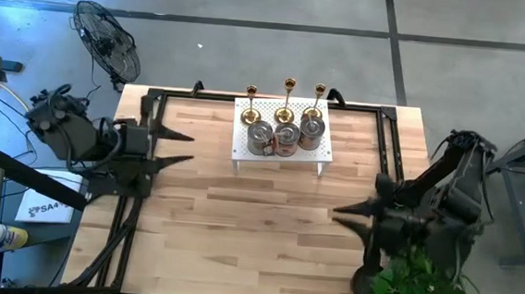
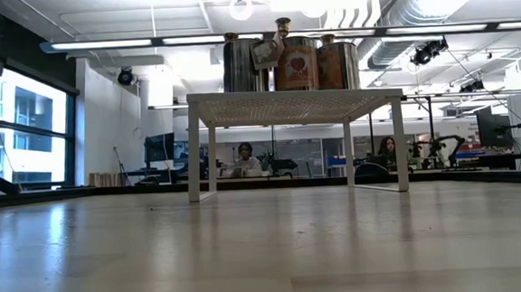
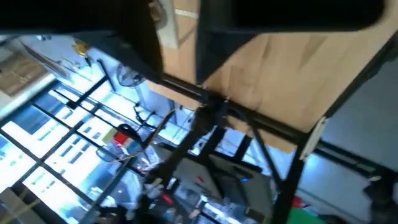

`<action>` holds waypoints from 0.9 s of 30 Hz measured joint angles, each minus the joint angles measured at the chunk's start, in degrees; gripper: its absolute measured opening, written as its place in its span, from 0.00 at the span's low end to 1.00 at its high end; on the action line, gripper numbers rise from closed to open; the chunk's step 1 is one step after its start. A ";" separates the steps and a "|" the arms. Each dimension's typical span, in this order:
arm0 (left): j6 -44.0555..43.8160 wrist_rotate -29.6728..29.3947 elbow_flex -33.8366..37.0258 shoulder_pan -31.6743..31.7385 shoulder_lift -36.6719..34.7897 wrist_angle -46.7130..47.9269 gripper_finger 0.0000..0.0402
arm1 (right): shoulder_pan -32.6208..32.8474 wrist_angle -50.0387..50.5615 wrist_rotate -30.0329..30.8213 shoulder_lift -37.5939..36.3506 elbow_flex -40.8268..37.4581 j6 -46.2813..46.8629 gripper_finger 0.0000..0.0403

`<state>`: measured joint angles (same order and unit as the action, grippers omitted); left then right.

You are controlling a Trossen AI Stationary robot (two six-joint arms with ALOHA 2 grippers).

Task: Pick & Place candle stick holders
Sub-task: Return to Home Position

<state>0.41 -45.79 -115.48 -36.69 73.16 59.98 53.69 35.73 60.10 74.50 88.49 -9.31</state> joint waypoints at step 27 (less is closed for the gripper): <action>-3.13 6.53 53.59 -0.08 -48.83 -20.95 0.00 | 2.20 3.96 -4.58 -28.59 -10.06 -0.60 0.00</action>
<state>-2.72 -39.26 -61.89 -36.77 24.34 39.02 55.90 39.69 55.51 45.91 78.43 -9.91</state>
